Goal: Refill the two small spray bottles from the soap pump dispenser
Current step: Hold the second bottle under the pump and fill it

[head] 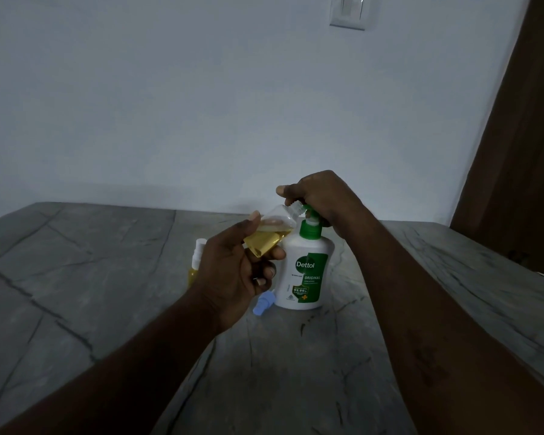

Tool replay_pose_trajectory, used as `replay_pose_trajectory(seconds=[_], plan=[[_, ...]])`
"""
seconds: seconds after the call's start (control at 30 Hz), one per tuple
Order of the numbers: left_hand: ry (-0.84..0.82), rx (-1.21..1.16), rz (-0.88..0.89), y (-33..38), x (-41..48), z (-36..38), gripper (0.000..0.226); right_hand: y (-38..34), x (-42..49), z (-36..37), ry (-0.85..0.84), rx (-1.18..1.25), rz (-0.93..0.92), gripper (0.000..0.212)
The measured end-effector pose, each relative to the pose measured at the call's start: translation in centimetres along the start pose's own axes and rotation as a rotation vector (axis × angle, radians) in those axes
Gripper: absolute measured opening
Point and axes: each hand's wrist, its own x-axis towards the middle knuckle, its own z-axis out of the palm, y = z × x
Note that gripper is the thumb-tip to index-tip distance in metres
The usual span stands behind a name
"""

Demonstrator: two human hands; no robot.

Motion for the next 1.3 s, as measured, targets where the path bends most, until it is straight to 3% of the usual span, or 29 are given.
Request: replay_pose_trajectory(seconds=[0.13, 0.47, 0.63, 0.87, 1.17, 1.3], plan=[[0.012, 0.015, 0.002, -0.10, 0.02, -0.18, 0.041, 0.38, 0.04, 0.29, -0.026, 0.040, 0.037, 0.030], [0.002, 0.018, 0.005, 0.09, -0.09, -0.03, 0.042, -0.39, -0.24, -0.15, 0.103, -0.020, -0.096, 0.037], [0.014, 0.017, -0.009, 0.10, -0.13, 0.00, 0.049, -0.33, -0.30, -0.06, 0.078, 0.010, -0.047, 0.035], [0.026, 0.014, -0.017, -0.07, -0.03, -0.04, 0.039, 0.20, -0.03, 0.37, 0.022, -0.055, 0.014, 0.040], [0.024, 0.018, -0.021, 0.14, -0.16, 0.17, 0.046, -0.28, -0.03, -0.22, 0.133, -0.104, -0.093, 0.037], [0.021, 0.016, -0.020, 0.18, -0.19, 0.18, 0.045, -0.51, -0.22, -0.14, 0.086, -0.135, -0.101, 0.037]])
